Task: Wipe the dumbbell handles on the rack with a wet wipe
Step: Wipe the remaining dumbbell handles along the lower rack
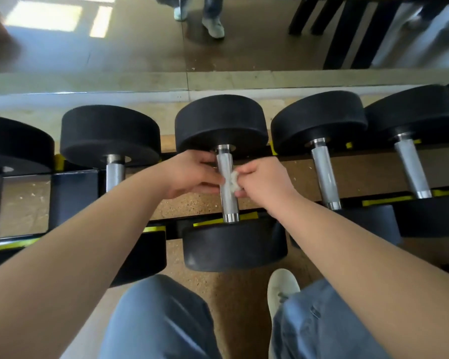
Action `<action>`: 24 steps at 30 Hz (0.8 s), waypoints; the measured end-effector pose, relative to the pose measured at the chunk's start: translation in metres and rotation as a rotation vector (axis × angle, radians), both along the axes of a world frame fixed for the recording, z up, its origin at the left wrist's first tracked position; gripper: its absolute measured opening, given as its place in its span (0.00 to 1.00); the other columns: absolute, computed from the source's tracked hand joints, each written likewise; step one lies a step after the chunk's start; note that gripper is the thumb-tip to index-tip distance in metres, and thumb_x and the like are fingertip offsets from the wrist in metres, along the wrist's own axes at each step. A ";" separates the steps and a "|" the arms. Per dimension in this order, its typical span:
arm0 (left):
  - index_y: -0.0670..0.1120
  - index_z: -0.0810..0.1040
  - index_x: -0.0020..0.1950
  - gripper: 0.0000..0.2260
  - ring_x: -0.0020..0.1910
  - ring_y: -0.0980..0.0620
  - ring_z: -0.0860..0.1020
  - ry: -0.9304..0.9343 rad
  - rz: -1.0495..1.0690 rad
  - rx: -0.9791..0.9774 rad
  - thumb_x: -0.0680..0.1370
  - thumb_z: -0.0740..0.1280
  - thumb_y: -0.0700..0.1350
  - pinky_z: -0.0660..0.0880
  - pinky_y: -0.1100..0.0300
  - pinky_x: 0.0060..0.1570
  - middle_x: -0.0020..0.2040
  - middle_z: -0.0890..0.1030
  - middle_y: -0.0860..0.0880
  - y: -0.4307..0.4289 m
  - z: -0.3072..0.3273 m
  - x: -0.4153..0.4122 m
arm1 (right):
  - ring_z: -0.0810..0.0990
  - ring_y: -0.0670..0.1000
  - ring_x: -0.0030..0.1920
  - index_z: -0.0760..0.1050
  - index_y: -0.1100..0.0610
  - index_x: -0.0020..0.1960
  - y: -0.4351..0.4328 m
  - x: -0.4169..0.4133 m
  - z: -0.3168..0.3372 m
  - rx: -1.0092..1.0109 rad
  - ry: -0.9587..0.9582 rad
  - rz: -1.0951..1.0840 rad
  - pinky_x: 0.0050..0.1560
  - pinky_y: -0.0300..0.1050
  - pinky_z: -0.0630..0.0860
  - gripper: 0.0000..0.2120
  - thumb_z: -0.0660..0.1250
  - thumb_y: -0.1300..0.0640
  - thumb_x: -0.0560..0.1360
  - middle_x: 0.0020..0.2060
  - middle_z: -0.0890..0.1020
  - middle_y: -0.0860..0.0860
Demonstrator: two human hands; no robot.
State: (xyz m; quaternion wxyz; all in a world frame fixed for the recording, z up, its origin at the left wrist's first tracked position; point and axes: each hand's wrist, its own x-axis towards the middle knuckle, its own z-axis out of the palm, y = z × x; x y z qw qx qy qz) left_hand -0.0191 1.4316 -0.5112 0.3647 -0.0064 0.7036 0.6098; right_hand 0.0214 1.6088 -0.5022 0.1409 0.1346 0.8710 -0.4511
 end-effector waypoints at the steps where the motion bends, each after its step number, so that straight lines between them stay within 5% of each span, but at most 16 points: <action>1: 0.43 0.79 0.65 0.16 0.54 0.49 0.86 -0.008 0.017 0.021 0.79 0.69 0.33 0.83 0.58 0.51 0.55 0.86 0.44 -0.001 0.000 -0.001 | 0.87 0.46 0.42 0.84 0.52 0.59 -0.002 -0.006 -0.003 0.008 0.049 -0.017 0.53 0.48 0.84 0.11 0.69 0.60 0.79 0.46 0.86 0.48; 5: 0.46 0.81 0.63 0.10 0.53 0.49 0.86 -0.060 0.138 0.061 0.82 0.67 0.42 0.82 0.57 0.48 0.55 0.87 0.46 -0.001 -0.010 -0.004 | 0.85 0.53 0.49 0.87 0.49 0.43 -0.002 -0.036 -0.015 -0.170 -0.035 -0.012 0.54 0.53 0.84 0.15 0.65 0.64 0.79 0.45 0.87 0.51; 12: 0.48 0.80 0.63 0.10 0.57 0.48 0.84 -0.110 0.152 0.035 0.83 0.66 0.46 0.82 0.51 0.52 0.56 0.85 0.48 -0.004 -0.019 -0.014 | 0.84 0.57 0.50 0.75 0.66 0.64 0.008 -0.031 -0.012 -0.294 -0.610 0.265 0.48 0.50 0.83 0.19 0.55 0.75 0.78 0.52 0.82 0.59; 18: 0.48 0.82 0.61 0.09 0.61 0.45 0.82 -0.075 0.155 0.022 0.83 0.66 0.44 0.79 0.48 0.60 0.60 0.84 0.46 -0.002 -0.020 -0.016 | 0.84 0.60 0.58 0.81 0.65 0.55 0.000 -0.046 -0.014 -0.700 -0.241 -0.070 0.56 0.51 0.84 0.16 0.59 0.76 0.78 0.57 0.84 0.63; 21: 0.44 0.79 0.66 0.13 0.63 0.42 0.81 -0.085 0.141 0.026 0.83 0.65 0.44 0.78 0.46 0.64 0.63 0.83 0.42 -0.001 -0.020 -0.016 | 0.87 0.55 0.52 0.82 0.63 0.54 0.008 -0.043 -0.009 -0.526 -0.293 0.079 0.54 0.51 0.85 0.13 0.62 0.74 0.78 0.53 0.86 0.59; 24: 0.46 0.80 0.65 0.12 0.57 0.45 0.83 -0.086 0.146 0.028 0.83 0.65 0.45 0.81 0.49 0.56 0.58 0.84 0.44 -0.003 -0.019 -0.015 | 0.87 0.54 0.50 0.80 0.63 0.54 0.015 -0.026 -0.005 -0.198 -0.517 0.372 0.46 0.45 0.85 0.11 0.64 0.74 0.77 0.51 0.85 0.58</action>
